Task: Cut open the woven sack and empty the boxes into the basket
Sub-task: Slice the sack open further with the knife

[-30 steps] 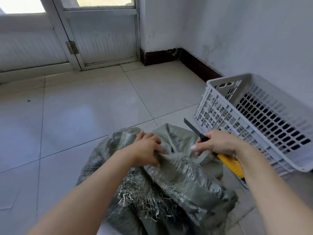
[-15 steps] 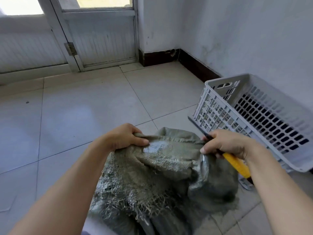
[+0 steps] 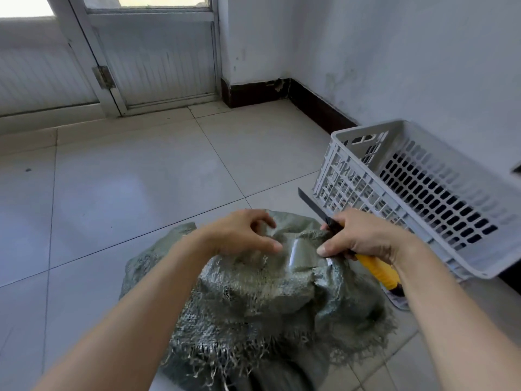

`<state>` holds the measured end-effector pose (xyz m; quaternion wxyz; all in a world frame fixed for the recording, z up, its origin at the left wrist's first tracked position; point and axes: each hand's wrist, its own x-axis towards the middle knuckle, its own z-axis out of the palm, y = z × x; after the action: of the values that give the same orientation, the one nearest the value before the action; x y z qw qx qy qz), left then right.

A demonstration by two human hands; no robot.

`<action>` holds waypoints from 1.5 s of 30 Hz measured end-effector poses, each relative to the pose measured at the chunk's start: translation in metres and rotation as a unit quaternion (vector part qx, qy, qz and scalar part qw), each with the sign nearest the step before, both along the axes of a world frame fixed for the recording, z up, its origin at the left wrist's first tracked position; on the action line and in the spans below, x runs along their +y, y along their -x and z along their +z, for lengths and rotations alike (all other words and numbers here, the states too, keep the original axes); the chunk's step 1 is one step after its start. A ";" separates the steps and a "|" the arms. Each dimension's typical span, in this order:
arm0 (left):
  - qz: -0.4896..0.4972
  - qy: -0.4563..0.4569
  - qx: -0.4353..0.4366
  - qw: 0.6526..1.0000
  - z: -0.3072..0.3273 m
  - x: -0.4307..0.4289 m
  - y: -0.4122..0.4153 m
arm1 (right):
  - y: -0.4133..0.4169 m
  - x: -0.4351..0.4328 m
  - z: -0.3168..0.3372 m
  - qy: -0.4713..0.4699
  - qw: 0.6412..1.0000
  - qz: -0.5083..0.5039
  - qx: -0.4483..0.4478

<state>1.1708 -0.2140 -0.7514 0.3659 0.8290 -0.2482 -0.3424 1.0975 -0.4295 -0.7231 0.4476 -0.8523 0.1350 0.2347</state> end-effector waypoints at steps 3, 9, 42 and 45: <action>-0.047 0.031 0.019 0.998 0.002 -0.019 0.015 | -0.004 0.003 -0.003 -0.047 0.999 -0.005 -0.018; 0.066 0.165 0.128 0.976 -0.009 -0.014 0.006 | -0.006 -0.003 -0.017 -0.084 0.996 -0.017 -0.006; 0.045 0.064 -0.003 0.997 0.020 -0.015 0.004 | -0.010 0.014 -0.002 -0.187 0.975 -0.118 -0.018; 0.066 0.075 0.060 0.993 0.009 -0.018 0.006 | -0.009 0.018 -0.004 -0.174 0.979 -0.104 -0.017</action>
<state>1.1646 -0.2324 -0.7419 0.4633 0.7917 -0.1955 -0.3469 1.1062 -0.4114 -0.7273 0.6134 -0.7464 0.1722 0.1922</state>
